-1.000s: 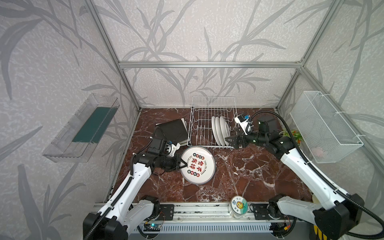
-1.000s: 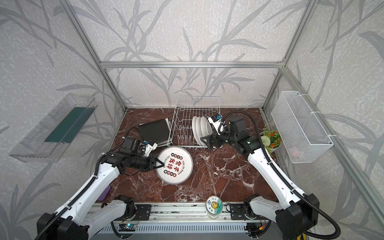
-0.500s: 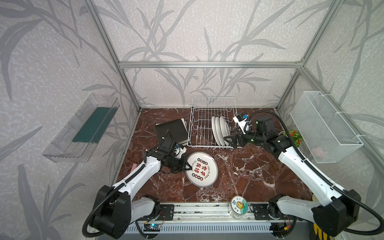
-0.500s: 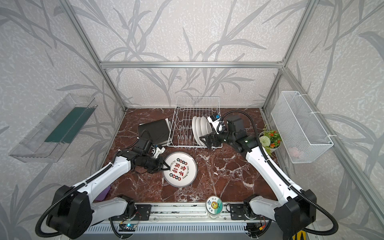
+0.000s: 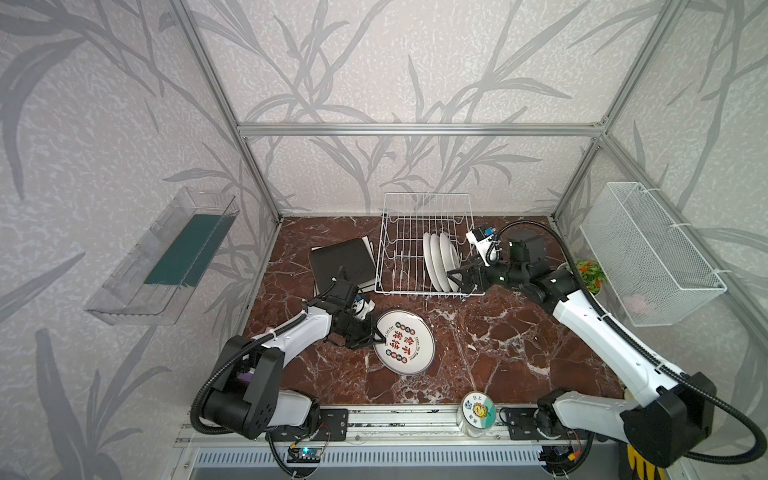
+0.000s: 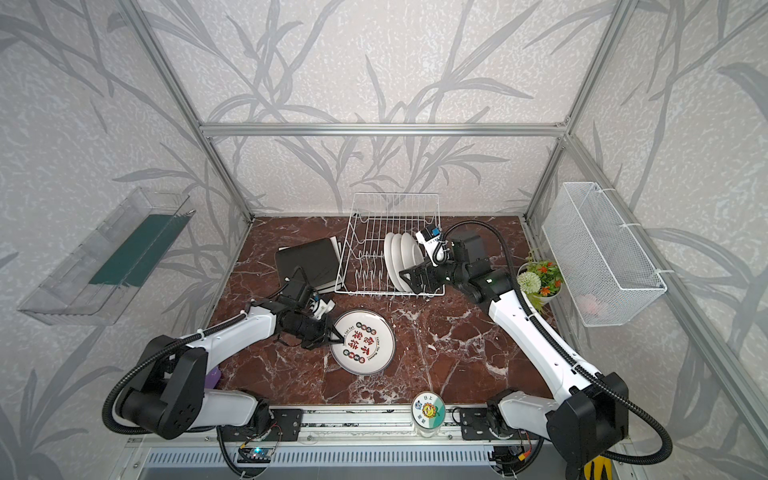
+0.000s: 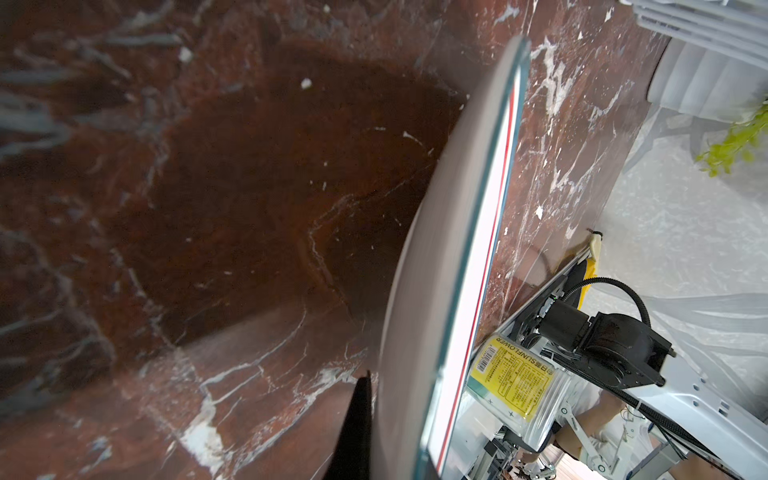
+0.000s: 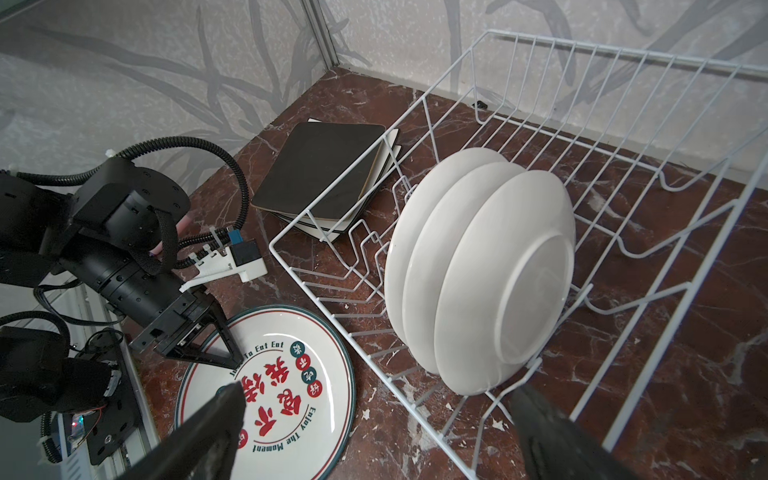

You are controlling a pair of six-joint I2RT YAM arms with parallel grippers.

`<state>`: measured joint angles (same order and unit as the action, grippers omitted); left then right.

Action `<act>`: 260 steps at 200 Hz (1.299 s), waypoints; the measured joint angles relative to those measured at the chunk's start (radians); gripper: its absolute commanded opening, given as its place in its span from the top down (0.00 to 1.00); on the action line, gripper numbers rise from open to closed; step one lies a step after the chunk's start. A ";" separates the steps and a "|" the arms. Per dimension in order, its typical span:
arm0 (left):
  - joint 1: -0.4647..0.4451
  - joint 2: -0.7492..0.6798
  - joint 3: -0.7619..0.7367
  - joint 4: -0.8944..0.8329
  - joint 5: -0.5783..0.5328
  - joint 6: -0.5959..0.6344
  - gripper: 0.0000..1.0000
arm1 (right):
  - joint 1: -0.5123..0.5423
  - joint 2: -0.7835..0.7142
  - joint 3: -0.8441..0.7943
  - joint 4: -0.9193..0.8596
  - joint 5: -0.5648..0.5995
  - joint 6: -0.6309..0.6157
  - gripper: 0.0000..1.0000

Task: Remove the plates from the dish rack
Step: 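Release the right gripper and lower the plate onto the table with the left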

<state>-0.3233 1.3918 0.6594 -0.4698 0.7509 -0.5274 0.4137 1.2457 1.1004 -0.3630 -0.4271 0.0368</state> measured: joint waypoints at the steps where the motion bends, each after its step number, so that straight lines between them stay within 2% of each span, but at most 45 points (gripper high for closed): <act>1: 0.000 0.002 0.000 0.001 0.000 0.000 1.00 | 0.000 0.001 0.000 0.000 0.000 0.000 0.01; 41: 0.000 0.051 0.022 0.009 0.025 0.004 0.85 | 0.000 0.013 0.000 0.000 0.000 0.008 0.01; 97: 0.000 0.070 0.031 -0.083 -0.089 0.020 0.58 | 0.000 0.013 0.000 0.000 0.006 0.015 0.01; 137: 0.000 0.090 0.067 -0.129 -0.144 0.039 0.51 | 0.000 0.013 0.000 0.006 0.008 0.019 0.01; 170: 0.000 0.096 0.080 -0.146 -0.151 0.037 0.40 | 0.000 0.013 0.000 0.014 0.008 0.018 0.01; 189: 0.000 0.091 0.106 -0.166 -0.160 0.034 0.25 | 0.000 0.012 0.000 0.016 0.009 0.017 0.01; 202: 0.000 0.073 0.127 -0.175 -0.176 0.026 0.19 | 0.000 0.009 0.000 0.022 0.011 0.016 0.01; 207: 0.000 0.063 0.133 -0.178 -0.183 0.023 0.10 | 0.000 0.007 0.000 0.024 0.014 0.015 0.01; 214: 0.000 0.044 0.145 -0.186 -0.195 0.017 0.07 | 0.000 0.003 0.000 0.026 0.018 0.014 0.01; 219: 0.000 0.031 0.152 -0.192 -0.202 0.014 0.01 | 0.000 -0.001 0.000 0.027 0.020 0.014 0.01; 260: 0.000 -0.054 0.246 -0.245 -0.261 0.007 0.01 | 0.000 -0.023 0.000 0.045 0.043 0.013 0.01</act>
<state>-0.3237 1.3376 0.9058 -0.7143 0.4900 -0.5201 0.4137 1.2224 1.1007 -0.3183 -0.3840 0.0498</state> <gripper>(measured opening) 0.992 0.990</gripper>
